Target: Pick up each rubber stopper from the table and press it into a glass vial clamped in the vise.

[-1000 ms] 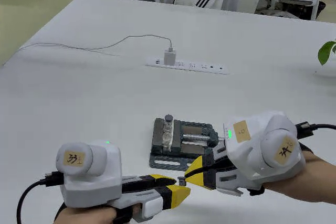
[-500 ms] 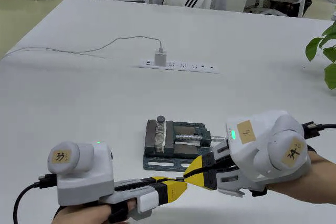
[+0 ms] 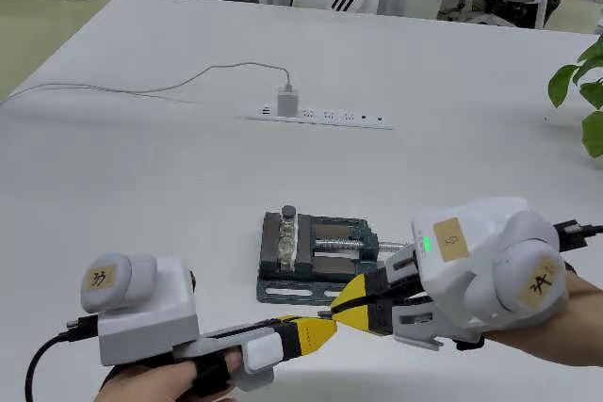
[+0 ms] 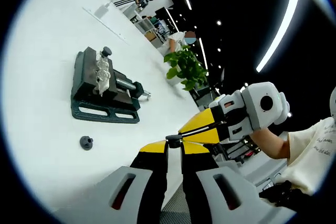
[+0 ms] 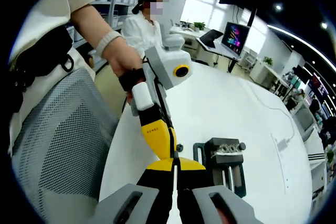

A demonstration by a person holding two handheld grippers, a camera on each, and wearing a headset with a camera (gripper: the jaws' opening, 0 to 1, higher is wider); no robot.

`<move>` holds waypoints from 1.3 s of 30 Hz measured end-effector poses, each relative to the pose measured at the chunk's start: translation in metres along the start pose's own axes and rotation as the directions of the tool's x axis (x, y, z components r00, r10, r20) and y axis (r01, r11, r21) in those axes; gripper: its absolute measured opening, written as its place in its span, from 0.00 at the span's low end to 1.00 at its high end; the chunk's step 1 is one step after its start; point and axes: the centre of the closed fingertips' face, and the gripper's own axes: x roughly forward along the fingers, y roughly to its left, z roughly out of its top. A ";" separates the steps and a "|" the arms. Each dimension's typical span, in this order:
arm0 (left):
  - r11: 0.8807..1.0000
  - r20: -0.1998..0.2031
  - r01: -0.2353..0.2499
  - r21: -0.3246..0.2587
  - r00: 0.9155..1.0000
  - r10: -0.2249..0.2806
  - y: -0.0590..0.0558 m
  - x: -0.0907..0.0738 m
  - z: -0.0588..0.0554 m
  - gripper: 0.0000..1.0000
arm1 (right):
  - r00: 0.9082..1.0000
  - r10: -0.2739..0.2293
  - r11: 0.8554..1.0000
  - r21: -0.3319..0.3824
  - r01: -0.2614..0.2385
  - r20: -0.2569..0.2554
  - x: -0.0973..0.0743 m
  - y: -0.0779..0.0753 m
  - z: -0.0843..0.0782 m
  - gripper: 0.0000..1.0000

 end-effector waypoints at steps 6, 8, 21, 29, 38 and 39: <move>1.000 -0.018 -0.007 -0.006 1.000 0.007 0.001 0.000 -0.005 0.05 | 1.000 0.019 1.000 -0.009 -0.019 -0.010 0.001 0.004 -0.002 0.00; 1.000 -0.021 -0.008 -0.001 1.000 0.008 0.001 0.000 -0.005 0.05 | 1.000 0.022 1.000 -0.008 -0.022 -0.012 0.002 0.004 -0.002 0.00; 0.998 -0.028 -0.014 0.057 1.000 0.015 0.001 -0.004 -0.002 0.05 | 1.000 0.027 0.999 0.030 -0.027 -0.001 0.003 0.001 0.001 0.00; 0.991 -0.061 -0.020 0.134 0.998 0.028 0.003 -0.007 -0.007 0.05 | 0.998 0.058 0.991 0.124 -0.058 0.007 0.001 0.005 -0.003 0.21; 0.950 -0.139 0.003 0.311 0.989 0.042 0.001 -0.011 -0.014 0.05 | 0.989 0.146 0.960 0.239 -0.147 0.023 0.004 0.021 -0.004 0.43; 0.942 -0.146 0.005 0.335 0.988 0.047 0.001 -0.011 -0.014 0.05 | 0.989 0.146 0.956 0.252 -0.147 0.023 0.004 0.021 -0.004 0.46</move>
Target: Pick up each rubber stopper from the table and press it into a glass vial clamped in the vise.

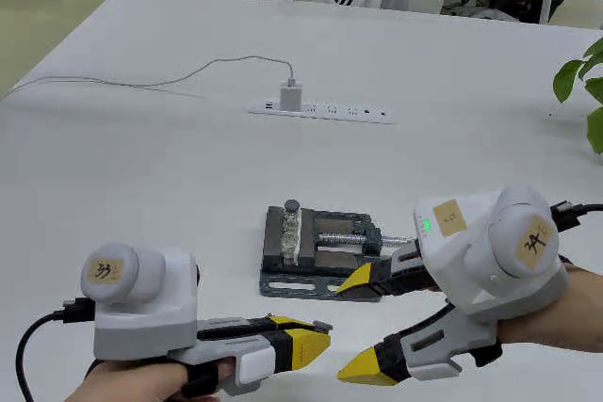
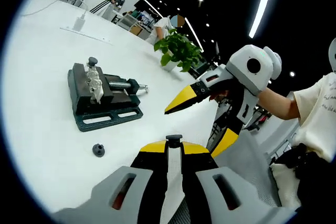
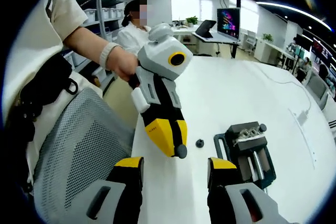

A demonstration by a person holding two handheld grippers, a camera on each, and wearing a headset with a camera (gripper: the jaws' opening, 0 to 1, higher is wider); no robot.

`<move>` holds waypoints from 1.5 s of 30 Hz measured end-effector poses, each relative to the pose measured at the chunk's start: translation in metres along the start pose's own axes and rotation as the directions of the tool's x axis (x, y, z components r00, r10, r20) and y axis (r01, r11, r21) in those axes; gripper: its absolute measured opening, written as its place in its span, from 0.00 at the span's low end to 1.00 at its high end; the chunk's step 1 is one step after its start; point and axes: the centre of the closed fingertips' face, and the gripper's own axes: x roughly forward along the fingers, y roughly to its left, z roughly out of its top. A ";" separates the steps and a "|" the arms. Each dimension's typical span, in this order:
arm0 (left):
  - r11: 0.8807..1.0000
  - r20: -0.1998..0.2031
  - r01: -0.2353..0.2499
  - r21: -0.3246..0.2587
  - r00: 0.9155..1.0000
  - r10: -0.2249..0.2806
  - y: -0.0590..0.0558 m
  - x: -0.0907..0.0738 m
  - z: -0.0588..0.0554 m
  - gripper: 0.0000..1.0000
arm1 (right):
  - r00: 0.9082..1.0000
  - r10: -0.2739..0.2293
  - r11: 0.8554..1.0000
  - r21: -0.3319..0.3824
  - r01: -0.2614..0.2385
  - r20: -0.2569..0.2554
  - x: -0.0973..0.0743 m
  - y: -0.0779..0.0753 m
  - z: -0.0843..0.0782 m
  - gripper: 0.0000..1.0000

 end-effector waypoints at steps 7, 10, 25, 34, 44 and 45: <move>0.977 -0.098 -0.016 0.215 0.994 0.037 -0.001 -0.003 -0.004 0.05 | 0.999 0.019 0.999 0.045 -0.020 0.026 -0.001 0.005 0.003 0.55; 0.953 -0.130 -0.019 0.302 0.990 0.061 -0.001 -0.005 -0.004 0.05 | 0.999 0.018 0.999 0.049 -0.020 0.034 -0.001 0.005 0.004 0.54; 0.771 -0.254 0.048 0.635 0.956 0.150 -0.006 -0.009 -0.005 0.05 | 0.998 0.021 0.998 0.050 -0.024 0.062 0.002 0.008 0.010 0.48; 0.645 -0.281 0.098 0.758 0.941 0.188 -0.008 -0.008 0.004 0.05 | 0.996 -0.005 0.998 0.062 0.000 0.091 0.000 0.000 0.013 0.42; 0.604 -0.295 0.119 0.788 0.934 0.201 -0.008 -0.006 0.006 0.05 | 0.994 -0.023 0.997 0.072 0.016 0.106 0.002 -0.003 0.011 0.30; 0.604 -0.296 0.119 0.788 0.934 0.202 -0.008 -0.006 0.006 0.05 | 0.994 -0.025 0.997 0.072 0.017 0.106 0.002 -0.003 0.011 0.28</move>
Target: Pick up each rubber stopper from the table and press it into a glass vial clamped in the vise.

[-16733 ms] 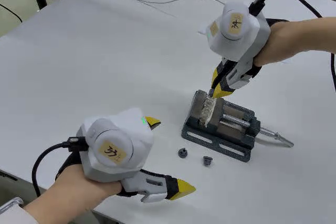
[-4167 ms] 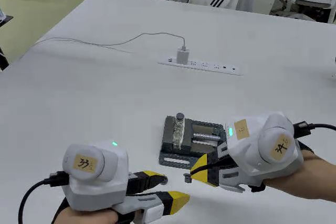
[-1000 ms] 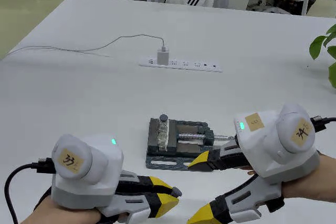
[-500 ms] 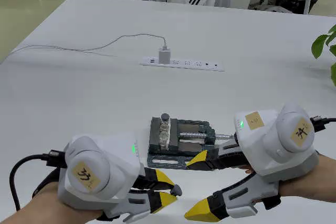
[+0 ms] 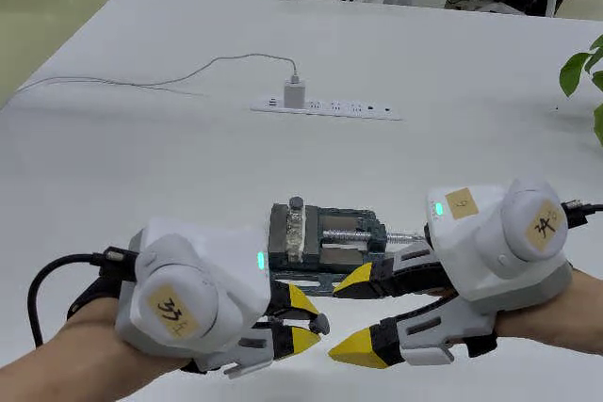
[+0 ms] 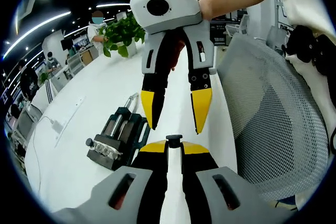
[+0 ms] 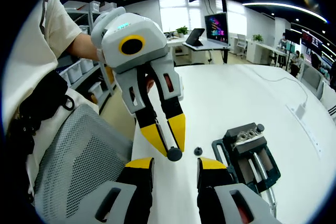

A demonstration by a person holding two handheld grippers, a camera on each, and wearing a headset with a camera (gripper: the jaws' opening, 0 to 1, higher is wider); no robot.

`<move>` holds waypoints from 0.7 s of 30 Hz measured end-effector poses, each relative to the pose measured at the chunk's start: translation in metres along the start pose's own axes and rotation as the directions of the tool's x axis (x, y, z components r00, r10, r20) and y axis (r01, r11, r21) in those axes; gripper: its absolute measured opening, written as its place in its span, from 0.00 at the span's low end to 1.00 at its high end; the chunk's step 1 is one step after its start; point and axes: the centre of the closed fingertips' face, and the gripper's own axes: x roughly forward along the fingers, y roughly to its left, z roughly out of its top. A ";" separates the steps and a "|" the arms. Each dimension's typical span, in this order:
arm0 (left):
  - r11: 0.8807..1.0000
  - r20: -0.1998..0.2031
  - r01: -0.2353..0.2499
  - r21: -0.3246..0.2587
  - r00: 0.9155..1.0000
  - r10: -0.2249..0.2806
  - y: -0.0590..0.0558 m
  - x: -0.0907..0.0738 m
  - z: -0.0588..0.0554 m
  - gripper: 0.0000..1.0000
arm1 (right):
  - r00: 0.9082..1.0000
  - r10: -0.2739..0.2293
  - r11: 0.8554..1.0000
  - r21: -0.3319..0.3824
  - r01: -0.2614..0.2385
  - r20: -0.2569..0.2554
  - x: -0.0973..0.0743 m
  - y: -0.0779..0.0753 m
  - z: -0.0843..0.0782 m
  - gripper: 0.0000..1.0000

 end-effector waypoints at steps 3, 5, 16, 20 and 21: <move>1.000 0.001 -0.001 0.003 1.000 0.001 0.000 0.000 0.001 0.05 | 1.000 -0.003 1.000 0.002 0.003 0.005 0.001 -0.001 0.000 0.23; 1.000 0.001 -0.002 0.006 1.000 0.002 0.000 0.000 0.002 0.05 | 1.000 -0.004 1.000 0.008 0.004 0.013 0.000 -0.001 0.001 0.21; 1.000 0.010 -0.003 0.012 1.000 0.002 -0.001 0.001 0.003 0.05 | 0.999 0.016 1.000 0.015 -0.017 0.035 0.001 0.000 0.007 0.10; 1.000 0.013 -0.004 0.016 1.000 0.004 0.000 0.001 0.005 0.05 | 0.999 0.021 1.000 0.010 -0.021 0.032 0.001 0.001 0.006 0.08; 1.000 0.014 -0.003 0.016 1.000 0.003 0.000 0.001 0.005 0.05 | 0.999 0.021 1.000 0.012 -0.021 0.032 0.001 0.002 0.006 0.08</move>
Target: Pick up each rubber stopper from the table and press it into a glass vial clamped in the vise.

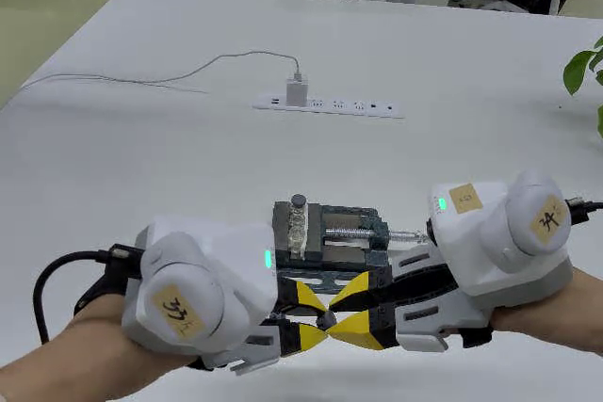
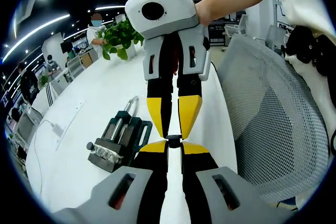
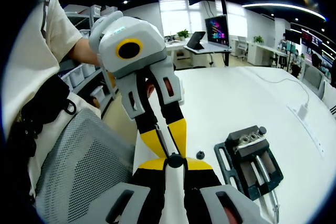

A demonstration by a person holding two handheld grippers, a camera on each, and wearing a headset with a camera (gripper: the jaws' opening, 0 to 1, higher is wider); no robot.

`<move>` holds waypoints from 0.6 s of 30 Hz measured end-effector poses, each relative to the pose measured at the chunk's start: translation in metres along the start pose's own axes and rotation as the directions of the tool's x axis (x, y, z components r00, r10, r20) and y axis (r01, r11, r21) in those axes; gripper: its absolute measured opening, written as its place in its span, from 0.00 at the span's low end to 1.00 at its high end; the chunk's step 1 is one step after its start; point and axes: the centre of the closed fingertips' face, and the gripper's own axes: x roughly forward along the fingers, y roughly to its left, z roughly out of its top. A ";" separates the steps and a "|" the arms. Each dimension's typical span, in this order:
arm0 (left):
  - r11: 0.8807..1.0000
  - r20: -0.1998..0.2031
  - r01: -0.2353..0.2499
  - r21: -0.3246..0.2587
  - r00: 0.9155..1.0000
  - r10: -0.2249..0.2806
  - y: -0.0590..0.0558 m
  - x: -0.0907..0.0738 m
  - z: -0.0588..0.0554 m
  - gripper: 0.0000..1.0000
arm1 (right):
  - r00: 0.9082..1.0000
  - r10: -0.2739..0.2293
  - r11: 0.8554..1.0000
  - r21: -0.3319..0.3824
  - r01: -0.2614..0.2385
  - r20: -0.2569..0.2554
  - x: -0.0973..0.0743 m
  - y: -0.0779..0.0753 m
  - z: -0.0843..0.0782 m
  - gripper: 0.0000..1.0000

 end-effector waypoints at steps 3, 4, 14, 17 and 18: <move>1.000 0.000 0.000 0.005 1.000 0.000 0.001 0.000 0.001 0.05 | 1.000 -0.002 1.000 -0.002 0.002 -0.001 -0.001 -0.001 0.000 0.08; 1.000 0.000 0.000 0.008 1.000 0.000 0.001 0.000 0.001 0.05 | 1.000 -0.002 1.000 -0.002 0.002 -0.002 -0.001 -0.001 0.000 0.08; 1.000 0.004 0.006 0.002 1.000 -0.006 0.001 0.001 0.002 0.05 | 1.000 -0.006 1.000 -0.017 0.006 -0.009 -0.001 -0.002 -0.001 0.08; 1.000 0.009 0.006 -0.004 1.000 -0.006 0.001 0.001 0.002 0.05 | 1.000 -0.005 1.000 -0.028 0.005 -0.011 -0.002 -0.002 -0.001 0.08; 1.000 0.010 0.006 -0.003 1.000 -0.006 0.001 0.001 0.003 0.05 | 1.000 -0.006 0.999 -0.040 0.005 -0.015 -0.002 -0.002 -0.002 0.08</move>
